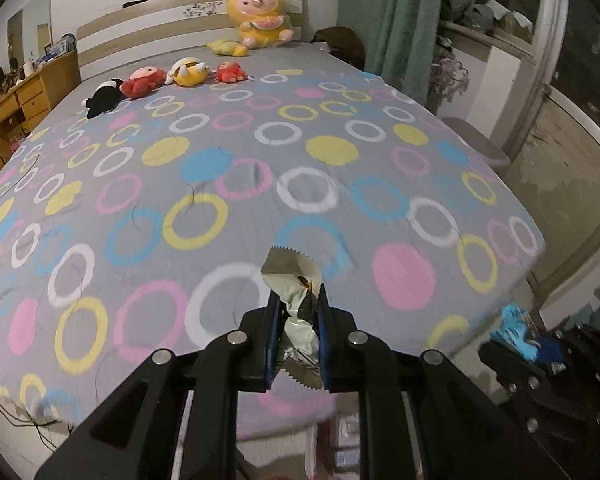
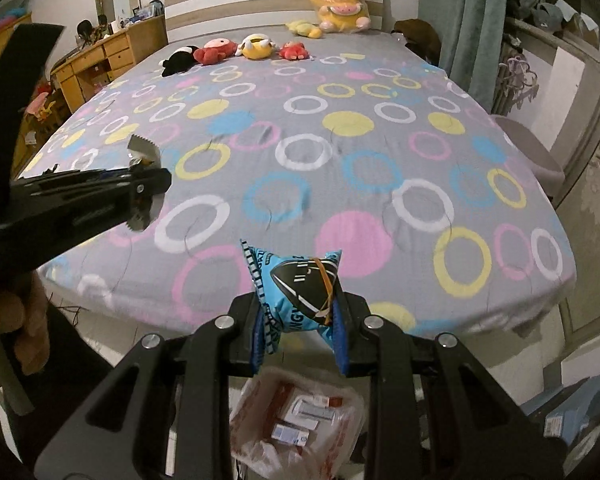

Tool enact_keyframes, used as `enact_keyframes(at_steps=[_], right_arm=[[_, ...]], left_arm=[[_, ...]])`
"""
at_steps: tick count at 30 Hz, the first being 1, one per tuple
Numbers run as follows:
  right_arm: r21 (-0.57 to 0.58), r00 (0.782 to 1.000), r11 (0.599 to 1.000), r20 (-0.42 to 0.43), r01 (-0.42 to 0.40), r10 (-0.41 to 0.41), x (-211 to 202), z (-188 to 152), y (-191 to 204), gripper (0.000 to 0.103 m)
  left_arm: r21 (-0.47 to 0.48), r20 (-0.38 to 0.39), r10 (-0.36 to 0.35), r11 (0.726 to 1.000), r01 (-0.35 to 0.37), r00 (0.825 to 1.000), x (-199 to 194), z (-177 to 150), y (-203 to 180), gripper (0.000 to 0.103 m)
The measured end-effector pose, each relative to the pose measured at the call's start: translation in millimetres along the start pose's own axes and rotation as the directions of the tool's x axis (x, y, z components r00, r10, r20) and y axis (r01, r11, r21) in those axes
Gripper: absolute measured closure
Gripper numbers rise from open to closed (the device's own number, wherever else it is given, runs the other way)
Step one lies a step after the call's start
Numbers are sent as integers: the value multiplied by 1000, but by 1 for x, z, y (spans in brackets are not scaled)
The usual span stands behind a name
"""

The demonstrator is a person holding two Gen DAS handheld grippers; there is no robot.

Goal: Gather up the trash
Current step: 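Carry the silver wrapper with the left tool while the right tool carries the teal candy to the bag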

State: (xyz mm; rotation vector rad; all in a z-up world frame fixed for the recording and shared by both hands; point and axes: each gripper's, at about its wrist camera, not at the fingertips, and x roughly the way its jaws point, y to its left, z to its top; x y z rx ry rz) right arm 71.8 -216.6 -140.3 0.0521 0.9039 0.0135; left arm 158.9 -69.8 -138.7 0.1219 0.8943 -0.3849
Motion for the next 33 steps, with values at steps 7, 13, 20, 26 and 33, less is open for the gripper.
enact_keyframes(at_steps=[7, 13, 20, 26, 33], right_arm=[[25, 1000, 1000, -23, -4, 5, -12, -42, -6, 77], [19, 997, 1000, -78, 2, 0, 1, -83, -7, 77], [47, 988, 999, -152, 8, 0, 32, -123, -18, 77], [38, 970, 999, -242, 23, -13, 69, -152, -23, 77], [60, 941, 998, -338, 21, 1, 105, -175, -31, 77]], left_arm=[[17, -60, -11, 1000, 12, 998, -17, -48, -25, 86], [10, -202, -41, 999, 44, 979, -3, -99, -44, 86], [8, -326, -71, 997, 78, 943, 21, -154, -65, 86], [52, -448, -56, 995, 88, 892, 63, -191, -81, 86], [69, -562, -42, 993, 98, 826, 99, -225, -92, 86]])
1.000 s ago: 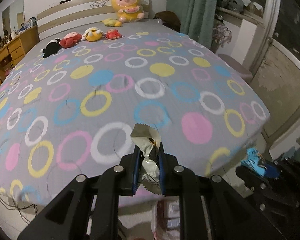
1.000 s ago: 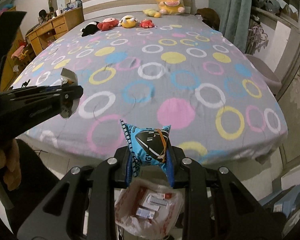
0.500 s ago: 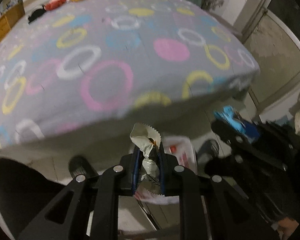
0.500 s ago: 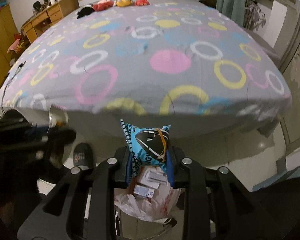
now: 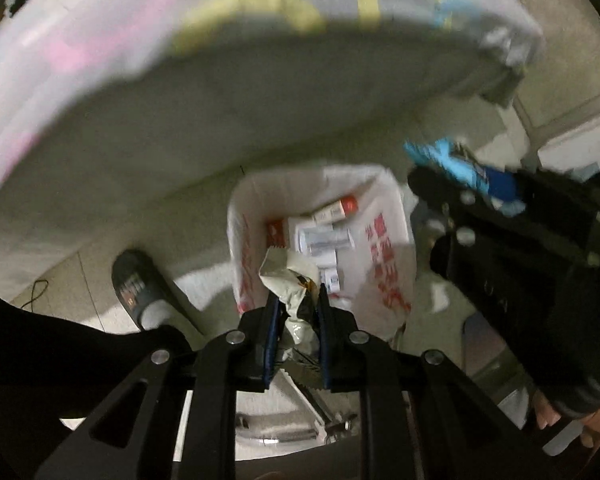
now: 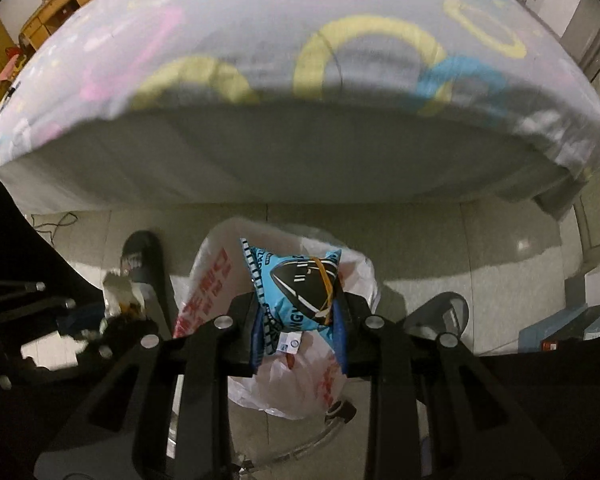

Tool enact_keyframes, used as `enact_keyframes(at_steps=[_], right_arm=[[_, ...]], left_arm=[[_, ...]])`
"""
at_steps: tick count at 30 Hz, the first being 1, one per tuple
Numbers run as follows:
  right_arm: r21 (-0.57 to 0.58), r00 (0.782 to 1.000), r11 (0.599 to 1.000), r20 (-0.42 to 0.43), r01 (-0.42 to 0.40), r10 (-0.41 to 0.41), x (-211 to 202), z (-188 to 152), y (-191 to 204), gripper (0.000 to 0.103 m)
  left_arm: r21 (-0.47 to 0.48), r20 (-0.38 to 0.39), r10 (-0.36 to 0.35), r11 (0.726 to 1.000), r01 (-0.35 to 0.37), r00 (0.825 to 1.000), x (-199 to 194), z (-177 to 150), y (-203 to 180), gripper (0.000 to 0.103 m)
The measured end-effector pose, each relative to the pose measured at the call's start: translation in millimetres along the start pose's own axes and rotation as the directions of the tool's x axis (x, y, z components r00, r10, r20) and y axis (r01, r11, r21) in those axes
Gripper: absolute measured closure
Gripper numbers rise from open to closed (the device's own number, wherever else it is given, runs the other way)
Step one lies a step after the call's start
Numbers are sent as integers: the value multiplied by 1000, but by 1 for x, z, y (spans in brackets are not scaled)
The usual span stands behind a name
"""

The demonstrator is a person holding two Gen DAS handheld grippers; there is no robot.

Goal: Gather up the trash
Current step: 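Carry the silver wrapper with the left tool while the right tool carries the teal candy to the bag, then open the left tool over the bag while the right tool releases the teal candy into it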

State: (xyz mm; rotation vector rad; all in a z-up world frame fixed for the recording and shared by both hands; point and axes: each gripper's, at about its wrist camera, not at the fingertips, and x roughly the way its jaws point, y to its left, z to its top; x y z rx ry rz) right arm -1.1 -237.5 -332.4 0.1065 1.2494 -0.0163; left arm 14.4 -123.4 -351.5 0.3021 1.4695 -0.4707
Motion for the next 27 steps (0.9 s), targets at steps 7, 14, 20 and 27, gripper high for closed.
enact_keyframes(at_steps=[7, 14, 20, 27], right_arm=[[16, 998, 1000, -63, -17, 18, 24, 1, 0, 76], [22, 996, 999, -80, -27, 28, 30, -1, 1, 75], [27, 994, 999, -100, -43, 45, 34, -2, 0, 57], [54, 995, 998, -96, -28, 33, 33, -3, -5, 21]], left_arm=[[13, -70, 5, 1000, -5, 998, 22, -5, -3, 85], [24, -79, 4, 1000, -2, 997, 24, -4, -7, 85], [25, -85, 2, 1000, 0, 996, 27, -3, -8, 74], [16, -59, 5, 1000, -4, 998, 22, -3, -8, 13]])
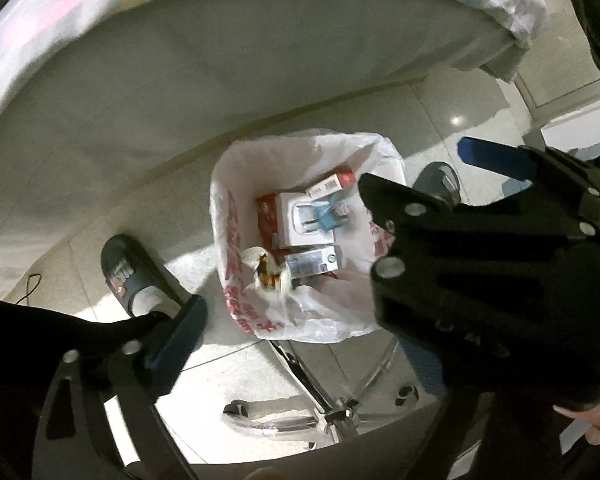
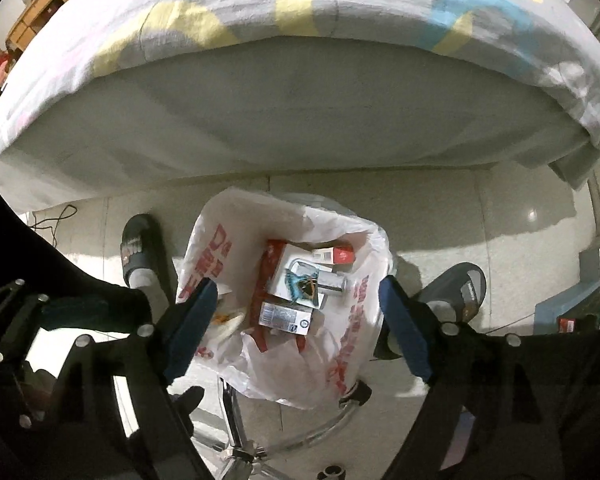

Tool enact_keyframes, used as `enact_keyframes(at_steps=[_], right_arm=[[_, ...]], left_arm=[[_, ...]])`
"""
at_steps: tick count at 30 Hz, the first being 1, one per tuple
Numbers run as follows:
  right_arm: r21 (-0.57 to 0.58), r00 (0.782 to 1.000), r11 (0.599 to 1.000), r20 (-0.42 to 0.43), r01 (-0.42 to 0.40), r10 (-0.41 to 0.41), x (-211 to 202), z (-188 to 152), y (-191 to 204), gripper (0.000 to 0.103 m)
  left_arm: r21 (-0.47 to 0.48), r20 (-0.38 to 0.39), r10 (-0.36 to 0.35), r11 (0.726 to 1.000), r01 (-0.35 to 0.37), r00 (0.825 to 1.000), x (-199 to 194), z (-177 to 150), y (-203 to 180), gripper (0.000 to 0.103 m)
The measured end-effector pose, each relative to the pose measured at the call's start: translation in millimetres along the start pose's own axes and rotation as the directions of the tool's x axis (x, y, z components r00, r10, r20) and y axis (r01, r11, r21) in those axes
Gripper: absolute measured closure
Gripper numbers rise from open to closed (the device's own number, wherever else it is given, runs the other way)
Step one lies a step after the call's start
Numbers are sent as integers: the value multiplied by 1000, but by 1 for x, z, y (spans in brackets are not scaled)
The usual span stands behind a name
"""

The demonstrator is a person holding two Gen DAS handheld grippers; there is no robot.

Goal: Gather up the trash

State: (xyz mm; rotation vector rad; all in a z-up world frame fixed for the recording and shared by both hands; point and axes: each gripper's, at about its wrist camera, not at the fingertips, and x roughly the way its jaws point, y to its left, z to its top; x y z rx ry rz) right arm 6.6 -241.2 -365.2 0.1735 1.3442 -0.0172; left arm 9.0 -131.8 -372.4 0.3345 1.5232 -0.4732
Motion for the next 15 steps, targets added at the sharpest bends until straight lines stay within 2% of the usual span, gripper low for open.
enact_keyframes(at_steps=[9, 15], right_arm=[[20, 1000, 1000, 4, -14, 14, -1, 1, -4, 21], [43, 999, 999, 28, -30, 29, -12, 1, -8, 20]], left_arm=[[4, 12, 17, 1000, -17, 1000, -1, -2, 0, 13], [-24, 52, 48, 999, -47, 998, -9, -1, 6, 13]])
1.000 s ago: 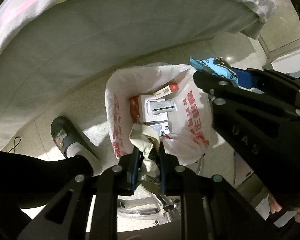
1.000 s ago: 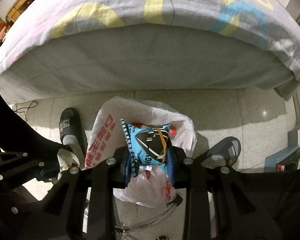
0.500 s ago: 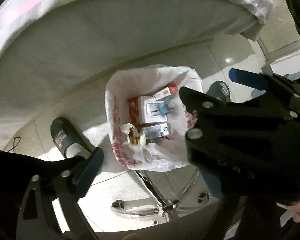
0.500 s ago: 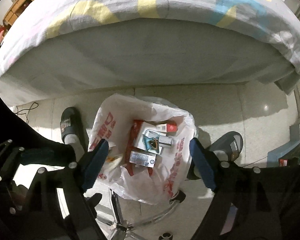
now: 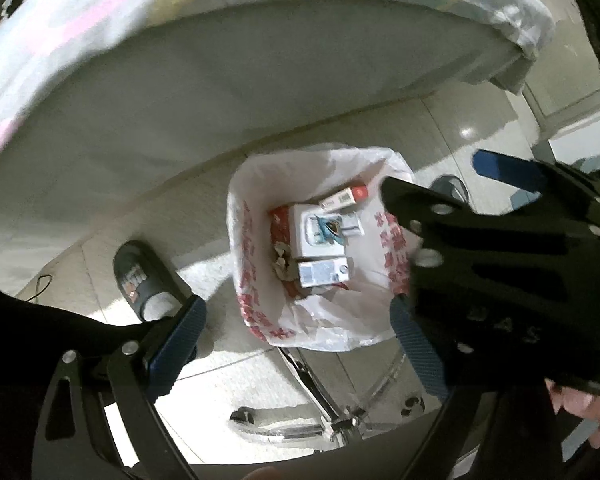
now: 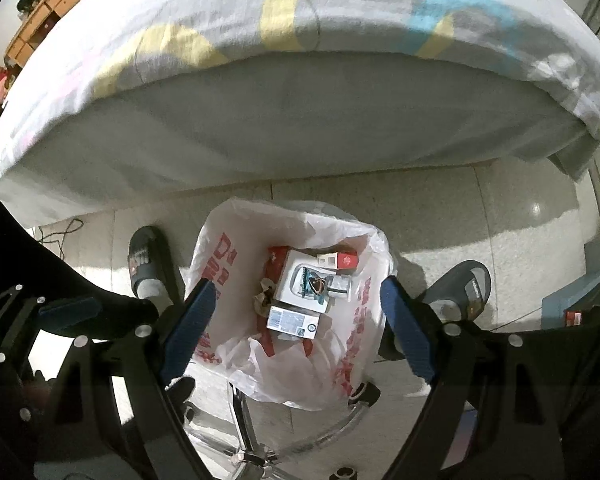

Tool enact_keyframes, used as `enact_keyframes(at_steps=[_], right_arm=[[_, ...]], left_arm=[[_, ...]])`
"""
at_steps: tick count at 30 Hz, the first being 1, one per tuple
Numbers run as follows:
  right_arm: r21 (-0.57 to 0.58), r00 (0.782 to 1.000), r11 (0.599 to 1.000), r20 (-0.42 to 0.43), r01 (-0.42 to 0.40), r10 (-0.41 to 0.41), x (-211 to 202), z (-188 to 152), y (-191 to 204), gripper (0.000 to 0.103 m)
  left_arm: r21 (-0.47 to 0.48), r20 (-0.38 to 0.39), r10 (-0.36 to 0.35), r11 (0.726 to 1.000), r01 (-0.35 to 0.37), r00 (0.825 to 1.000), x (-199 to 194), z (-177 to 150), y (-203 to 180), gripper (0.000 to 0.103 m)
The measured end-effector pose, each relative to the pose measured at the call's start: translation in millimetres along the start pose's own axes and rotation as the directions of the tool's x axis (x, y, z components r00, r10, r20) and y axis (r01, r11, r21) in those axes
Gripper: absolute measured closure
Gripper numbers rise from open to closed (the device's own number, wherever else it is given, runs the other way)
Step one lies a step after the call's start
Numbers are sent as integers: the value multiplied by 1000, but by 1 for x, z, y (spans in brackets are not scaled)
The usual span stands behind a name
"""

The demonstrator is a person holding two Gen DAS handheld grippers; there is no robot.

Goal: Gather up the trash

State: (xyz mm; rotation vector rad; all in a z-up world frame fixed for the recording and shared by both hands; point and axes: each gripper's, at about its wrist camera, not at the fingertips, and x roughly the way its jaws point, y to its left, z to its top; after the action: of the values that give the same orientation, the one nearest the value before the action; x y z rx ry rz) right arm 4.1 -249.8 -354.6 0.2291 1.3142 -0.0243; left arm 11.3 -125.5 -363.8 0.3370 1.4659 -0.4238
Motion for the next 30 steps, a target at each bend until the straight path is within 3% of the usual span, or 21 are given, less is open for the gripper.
enact_keyframes(at_steps=[2, 7, 12, 17, 21, 28, 30], right_arm=[[1, 1000, 1000, 20, -9, 9, -7, 0, 1, 12], [-11, 995, 1000, 97, -18, 19, -39, 3, 5, 7], [-26, 975, 1000, 222, -11, 17, -93, 11, 12, 7], [-45, 935, 999, 355, -10, 25, -156, 22, 20, 7], [-61, 898, 998, 439, -16, 41, -206, 29, 28, 7], [-98, 841, 995, 539, 4, 50, -270, 23, 45, 7], [-105, 826, 995, 560, -5, 63, -286, 20, 49, 7]], left_arm=[[-14, 29, 16, 1000, -16, 999, -7, 0, 4, 13], [-44, 123, 76, 996, -71, 989, -33, 2, 9, 13], [-86, 270, 132, 990, -113, 954, -81, 2, 17, 11], [-151, 389, 135, 985, -82, 911, -129, 0, 28, 8], [-199, 485, 159, 978, -68, 860, -174, -4, 37, 8], [-253, 630, 206, 966, -53, 748, -251, -16, 44, 8], [-259, 654, 218, 964, -57, 724, -269, -19, 43, 8]])
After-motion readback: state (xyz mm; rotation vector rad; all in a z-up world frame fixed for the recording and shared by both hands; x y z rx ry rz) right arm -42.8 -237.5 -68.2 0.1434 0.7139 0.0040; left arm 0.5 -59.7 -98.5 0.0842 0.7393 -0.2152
